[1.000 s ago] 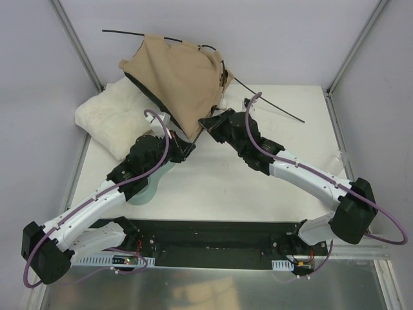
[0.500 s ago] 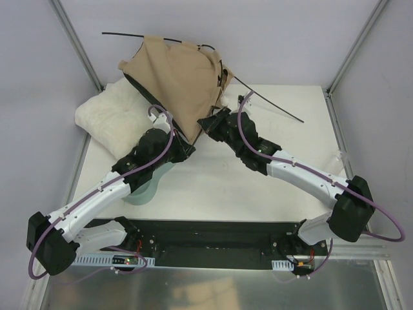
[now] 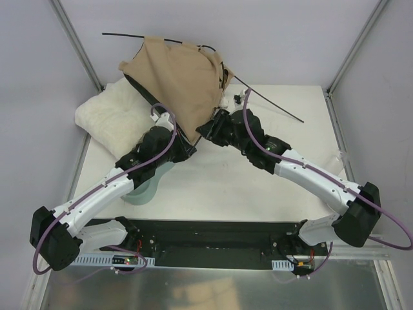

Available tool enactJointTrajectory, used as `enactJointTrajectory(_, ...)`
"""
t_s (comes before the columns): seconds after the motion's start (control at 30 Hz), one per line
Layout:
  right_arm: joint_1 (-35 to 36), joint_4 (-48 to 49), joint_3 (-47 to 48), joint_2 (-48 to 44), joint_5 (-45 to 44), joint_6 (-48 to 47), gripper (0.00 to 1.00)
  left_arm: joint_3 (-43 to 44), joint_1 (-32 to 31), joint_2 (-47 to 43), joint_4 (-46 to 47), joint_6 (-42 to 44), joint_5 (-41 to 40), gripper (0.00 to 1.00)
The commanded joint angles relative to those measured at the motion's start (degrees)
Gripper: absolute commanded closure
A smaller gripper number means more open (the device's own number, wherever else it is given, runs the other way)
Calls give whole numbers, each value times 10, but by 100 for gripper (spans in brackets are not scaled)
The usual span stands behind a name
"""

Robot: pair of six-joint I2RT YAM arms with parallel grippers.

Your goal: Set up the pet tent

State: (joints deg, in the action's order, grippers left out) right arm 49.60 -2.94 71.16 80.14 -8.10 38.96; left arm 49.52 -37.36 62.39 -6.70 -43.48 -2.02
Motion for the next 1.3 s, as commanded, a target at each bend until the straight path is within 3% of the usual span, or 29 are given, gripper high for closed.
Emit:
enactJointTrajectory(0.0, 1, -27, 29, -28, 63, 16, 61, 21, 11, 11, -31, -7, -24, 100)
enactJointTrajectory(0.27, 1, -16, 17, -5, 84, 28, 64, 18, 11, 8, -21, -7, -18, 100)
enactJointTrajectory(0.3, 1, -7, 13, -3, 84, -22, 65, 16, 12, 7, -19, -6, -17, 100)
enactJointTrajectory(0.33, 2, -1, 10, 1, 84, 30, 67, 15, 11, 9, -17, -5, -14, 100)
enactJointTrajectory(0.53, 2, 14, 16, 25, 99, 38, 75, 0, 11, 2, 16, -2, -1, 100)
enactJointTrajectory(0.6, 2, 17, 14, 25, 101, 39, 80, 0, 11, 1, 20, 2, 4, 100)
enactJointTrajectory(0.63, 2, 19, 11, 25, 100, 39, 85, -2, 11, 0, 21, 2, 4, 100)
enactJointTrajectory(0.67, 1, 20, 8, 24, 98, 39, 97, -4, 12, -1, 24, 5, 5, 100)
enactJointTrajectory(0.7, 1, 20, 7, 20, 89, 39, 100, -5, 12, -2, 25, 9, 7, 100)
enactJointTrajectory(1.27, -102, 224, -90, -58, -14, 123, 100, -69, 17, -30, 64, 88, 54, 100)
